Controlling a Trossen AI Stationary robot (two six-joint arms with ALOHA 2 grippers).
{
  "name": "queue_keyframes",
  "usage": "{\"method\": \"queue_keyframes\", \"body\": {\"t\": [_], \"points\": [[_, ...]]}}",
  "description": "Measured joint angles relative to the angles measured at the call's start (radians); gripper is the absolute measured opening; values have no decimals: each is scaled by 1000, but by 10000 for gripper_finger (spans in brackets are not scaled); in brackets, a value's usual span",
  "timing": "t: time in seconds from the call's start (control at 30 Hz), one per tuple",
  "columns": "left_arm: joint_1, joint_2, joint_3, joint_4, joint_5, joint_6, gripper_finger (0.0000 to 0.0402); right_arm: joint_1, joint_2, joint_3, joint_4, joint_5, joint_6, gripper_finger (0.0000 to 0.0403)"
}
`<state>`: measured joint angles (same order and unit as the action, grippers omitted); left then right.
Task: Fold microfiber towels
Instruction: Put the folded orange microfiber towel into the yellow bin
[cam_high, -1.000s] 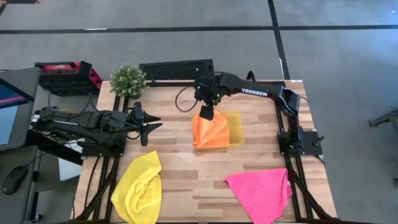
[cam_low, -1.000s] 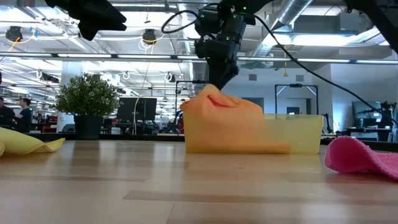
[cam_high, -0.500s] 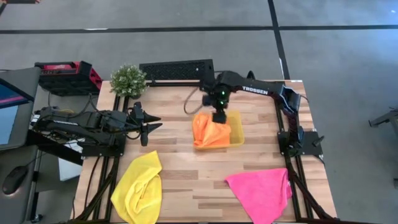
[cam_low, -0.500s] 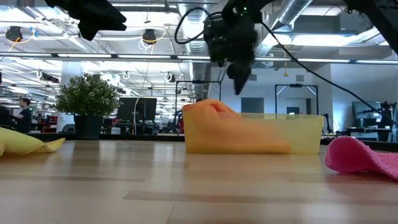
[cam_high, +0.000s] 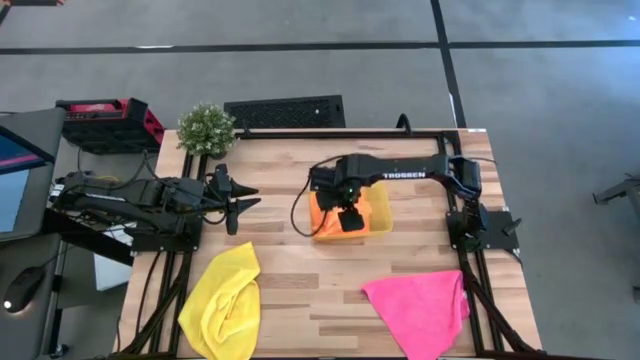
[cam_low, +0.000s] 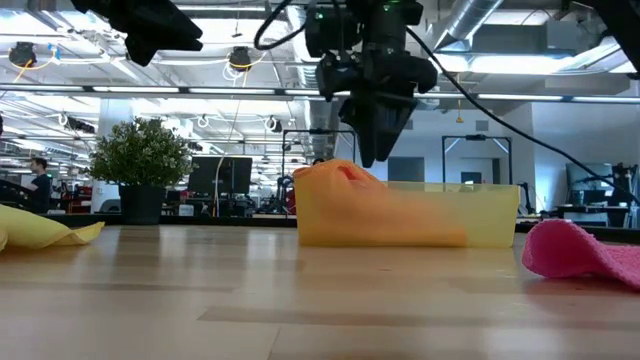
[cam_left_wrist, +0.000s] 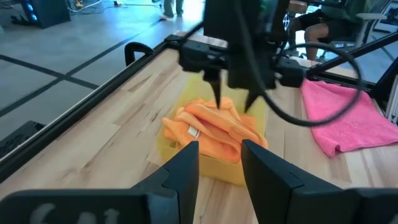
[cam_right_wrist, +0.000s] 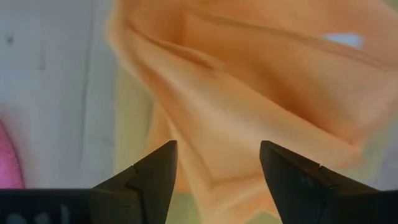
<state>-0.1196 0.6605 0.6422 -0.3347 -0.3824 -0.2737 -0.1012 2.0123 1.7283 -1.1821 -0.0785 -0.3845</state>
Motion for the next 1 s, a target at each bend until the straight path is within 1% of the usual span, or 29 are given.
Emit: {"method": "queue_keyframes", "body": {"t": [0.07,0.2,0.3,0.4,0.5,0.57,0.67,0.73,0.87,1.0], "points": [[0,0,0,-7,0,0,112,21,3,-1,6,0,-7,253],[0,0,0,-23,1,0,112,67,4,-1,71,5,-13,253],[0,0,0,-22,7,0,112,97,4,-1,93,36,-14,253],[0,0,0,-22,8,0,112,114,4,-2,92,51,24,253],[0,0,0,-21,8,0,112,120,4,-47,121,58,66,253],[0,0,0,-21,8,2,112,127,7,-80,117,89,86,253],[0,0,0,-21,9,11,112,136,6,-108,122,175,106,253],[0,0,0,-21,9,11,112,139,6,-120,130,211,112,250],[0,0,0,-20,9,11,112,138,6,-120,153,227,163,227],[0,0,0,-19,10,10,112,139,6,-120,170,307,201,183]]}}
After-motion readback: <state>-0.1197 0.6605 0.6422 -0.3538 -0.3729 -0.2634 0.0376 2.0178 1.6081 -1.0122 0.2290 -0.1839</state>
